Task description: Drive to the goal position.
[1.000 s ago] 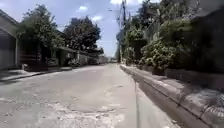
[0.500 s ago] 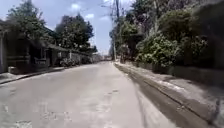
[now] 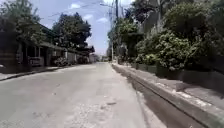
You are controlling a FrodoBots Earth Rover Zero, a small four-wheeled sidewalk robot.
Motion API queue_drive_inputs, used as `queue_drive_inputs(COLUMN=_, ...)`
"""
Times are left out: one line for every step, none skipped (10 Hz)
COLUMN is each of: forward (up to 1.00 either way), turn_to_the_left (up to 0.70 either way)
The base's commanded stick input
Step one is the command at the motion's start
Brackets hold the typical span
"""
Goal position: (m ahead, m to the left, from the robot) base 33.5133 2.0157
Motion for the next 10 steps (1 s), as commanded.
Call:
queue_drive_inputs(forward=1.0, turn_to_the_left=0.0)
queue_drive_inputs(forward=1.0, turn_to_the_left=0.0)
queue_drive_inputs(forward=1.0, turn_to_the_left=0.0)
queue_drive_inputs(forward=1.0, turn_to_the_left=0.0)
queue_drive_inputs(forward=1.0, turn_to_the_left=0.0)
queue_drive_inputs(forward=1.0, turn_to_the_left=0.0)
queue_drive_inputs(forward=1.0, turn_to_the_left=0.0)
queue_drive_inputs(forward=1.0, turn_to_the_left=0.0)
queue_drive_inputs(forward=1.0, turn_to_the_left=0.0)
queue_drive_inputs(forward=1.0, turn_to_the_left=0.07)
